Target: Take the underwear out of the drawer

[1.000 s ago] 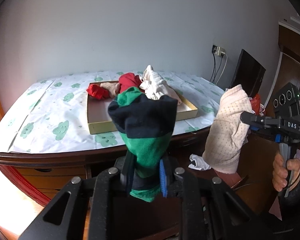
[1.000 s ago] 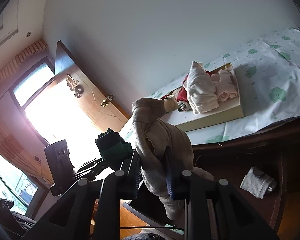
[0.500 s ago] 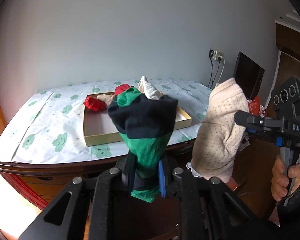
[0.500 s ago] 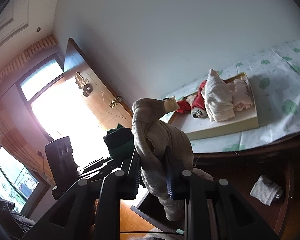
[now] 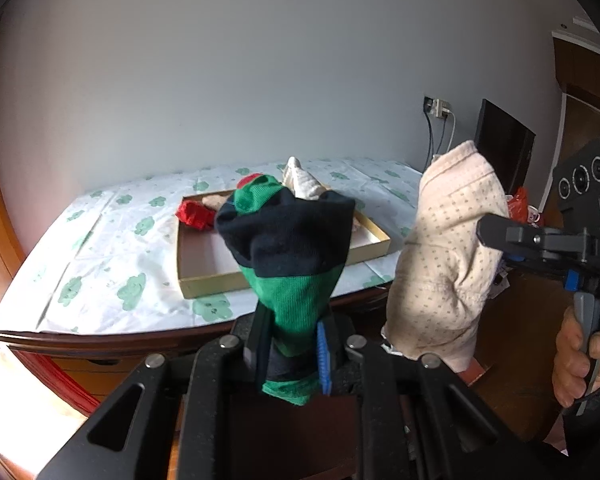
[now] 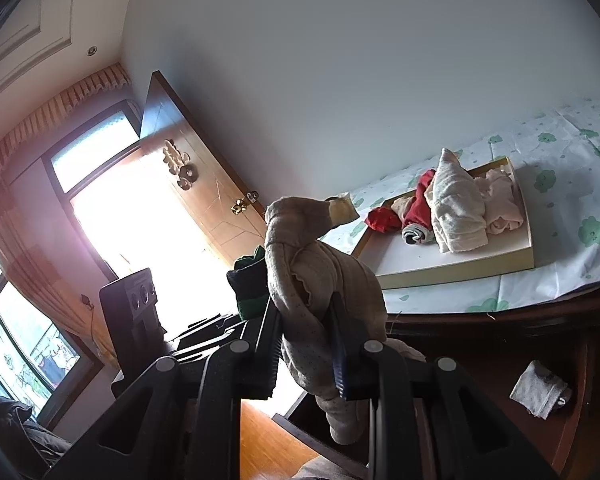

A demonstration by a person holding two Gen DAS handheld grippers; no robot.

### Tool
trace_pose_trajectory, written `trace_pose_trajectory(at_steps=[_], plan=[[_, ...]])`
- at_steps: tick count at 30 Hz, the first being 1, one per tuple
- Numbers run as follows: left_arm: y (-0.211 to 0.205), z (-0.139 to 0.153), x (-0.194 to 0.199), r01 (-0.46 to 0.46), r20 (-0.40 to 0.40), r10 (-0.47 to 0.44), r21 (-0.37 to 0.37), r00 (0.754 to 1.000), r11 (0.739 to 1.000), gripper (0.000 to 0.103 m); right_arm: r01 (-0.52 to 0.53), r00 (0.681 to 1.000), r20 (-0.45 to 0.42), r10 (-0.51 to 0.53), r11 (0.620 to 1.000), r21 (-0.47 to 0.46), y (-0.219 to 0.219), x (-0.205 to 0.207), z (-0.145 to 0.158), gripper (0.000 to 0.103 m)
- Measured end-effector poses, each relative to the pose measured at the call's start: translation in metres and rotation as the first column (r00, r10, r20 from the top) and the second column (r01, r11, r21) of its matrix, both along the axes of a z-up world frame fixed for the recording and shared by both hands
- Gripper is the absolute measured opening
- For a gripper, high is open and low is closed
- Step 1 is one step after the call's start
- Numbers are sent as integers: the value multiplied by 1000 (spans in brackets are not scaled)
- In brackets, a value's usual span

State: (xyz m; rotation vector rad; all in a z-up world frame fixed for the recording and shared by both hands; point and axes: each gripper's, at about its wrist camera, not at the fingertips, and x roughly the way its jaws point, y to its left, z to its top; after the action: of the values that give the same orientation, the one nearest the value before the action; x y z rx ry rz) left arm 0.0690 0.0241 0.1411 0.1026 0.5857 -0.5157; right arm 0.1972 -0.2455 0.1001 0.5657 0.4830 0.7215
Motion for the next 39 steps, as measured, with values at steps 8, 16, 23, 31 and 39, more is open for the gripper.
trace_pose_trajectory(at_steps=[8, 16, 23, 31, 39], plan=[[-2, 16, 3, -19, 51, 19, 5, 998, 1000, 17, -12, 999, 30, 12, 1000, -15, 9, 5, 14, 24], [-2, 23, 18, -25, 72, 25, 0, 997, 1000, 17, -17, 998, 65, 18, 1000, -8, 15, 21, 33, 24], [8, 27, 39, -50, 82, 52, -16, 995, 999, 17, -1, 998, 70, 2, 1000, -1, 18, 49, 41, 24], [13, 25, 78, -98, 65, 98, -14, 993, 995, 17, 20, 998, 52, -21, 1000, 15, 21, 91, 40, 24], [2, 10, 113, -103, 2, 103, -6, 995, 995, 17, 36, 999, 4, -36, 999, 6, 34, 138, 25, 24]])
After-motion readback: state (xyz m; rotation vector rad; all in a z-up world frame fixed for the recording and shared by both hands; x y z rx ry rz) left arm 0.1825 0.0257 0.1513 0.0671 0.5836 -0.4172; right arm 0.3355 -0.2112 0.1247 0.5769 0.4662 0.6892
